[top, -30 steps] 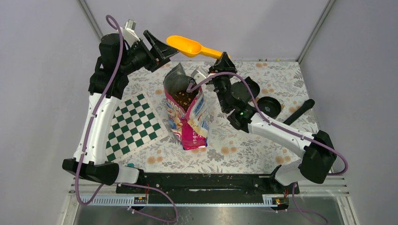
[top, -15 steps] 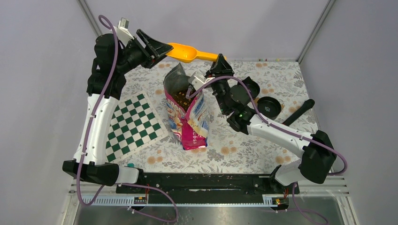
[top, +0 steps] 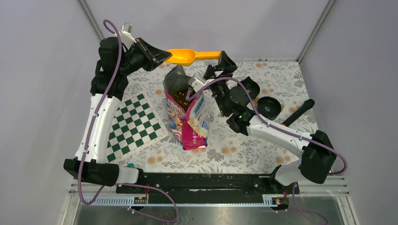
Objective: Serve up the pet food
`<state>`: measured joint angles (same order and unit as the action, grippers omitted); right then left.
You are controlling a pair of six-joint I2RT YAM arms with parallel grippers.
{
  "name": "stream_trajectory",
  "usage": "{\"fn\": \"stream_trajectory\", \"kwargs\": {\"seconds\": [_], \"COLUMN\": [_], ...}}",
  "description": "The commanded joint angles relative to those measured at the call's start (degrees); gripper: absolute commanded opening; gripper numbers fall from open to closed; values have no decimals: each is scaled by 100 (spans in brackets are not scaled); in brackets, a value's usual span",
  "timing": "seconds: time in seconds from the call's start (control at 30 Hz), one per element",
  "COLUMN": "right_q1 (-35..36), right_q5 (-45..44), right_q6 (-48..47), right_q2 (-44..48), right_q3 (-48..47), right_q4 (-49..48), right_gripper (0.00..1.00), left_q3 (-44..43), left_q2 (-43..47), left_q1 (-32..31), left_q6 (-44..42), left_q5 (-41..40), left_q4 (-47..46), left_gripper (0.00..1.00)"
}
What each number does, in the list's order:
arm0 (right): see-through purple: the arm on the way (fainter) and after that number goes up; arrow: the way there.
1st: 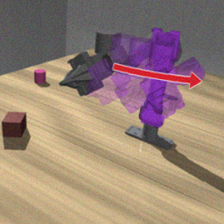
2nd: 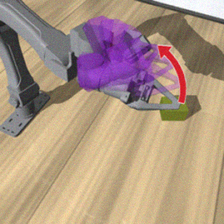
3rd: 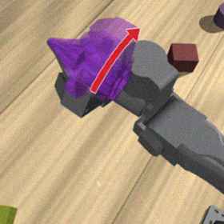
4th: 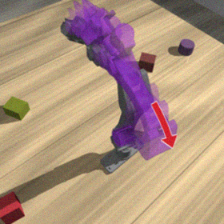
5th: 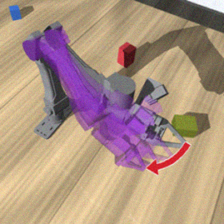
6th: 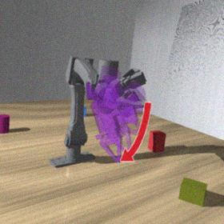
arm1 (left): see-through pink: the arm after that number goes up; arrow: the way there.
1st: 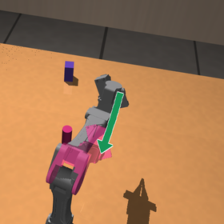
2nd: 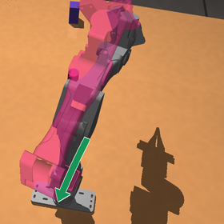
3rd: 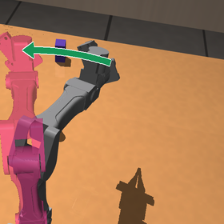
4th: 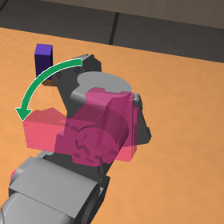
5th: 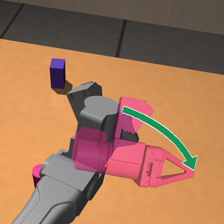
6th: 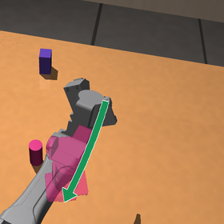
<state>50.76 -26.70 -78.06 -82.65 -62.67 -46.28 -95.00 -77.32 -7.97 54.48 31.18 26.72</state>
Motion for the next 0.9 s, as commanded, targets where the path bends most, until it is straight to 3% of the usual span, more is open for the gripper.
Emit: {"fn": "stream_trajectory", "kwargs": {"seconds": [0.0, 0.13, 0.27, 0.47, 0.7, 0.87], "right_q1": [50, -41, -214, -815, -1837, -2462], "right_q5": [-272, -354, -364, 295, 3007, 5166], "right_q6": [899, 1526, 2417, 4897, 7892, 9896], "right_q2": [159, 308, 612, 1100, 1450, 1146], "right_q3": [-314, -544, -715, -1198, -2176, -2779], "right_q4": [-85, 1065, 2218, 4203, 6083, 6386], "right_gripper": [99, 100, 99, 99, 100, 99], "left_q3": [-62, -50, 183, 732, 683, 718], "left_q2": [290, 401, 711, 1214, 1093, 1010], "left_q1": [-4, 53, 62, 67, 62, 59], "left_q6": [64, -6, -15, 56, -63, 53], "left_q5": [117, -259, -1405, -2156, -1501, -971], "left_q4": [-681, -803, -855, -1507, -1814, -2178], "left_gripper": [0, 0, 0, 0, 0, 0]}}
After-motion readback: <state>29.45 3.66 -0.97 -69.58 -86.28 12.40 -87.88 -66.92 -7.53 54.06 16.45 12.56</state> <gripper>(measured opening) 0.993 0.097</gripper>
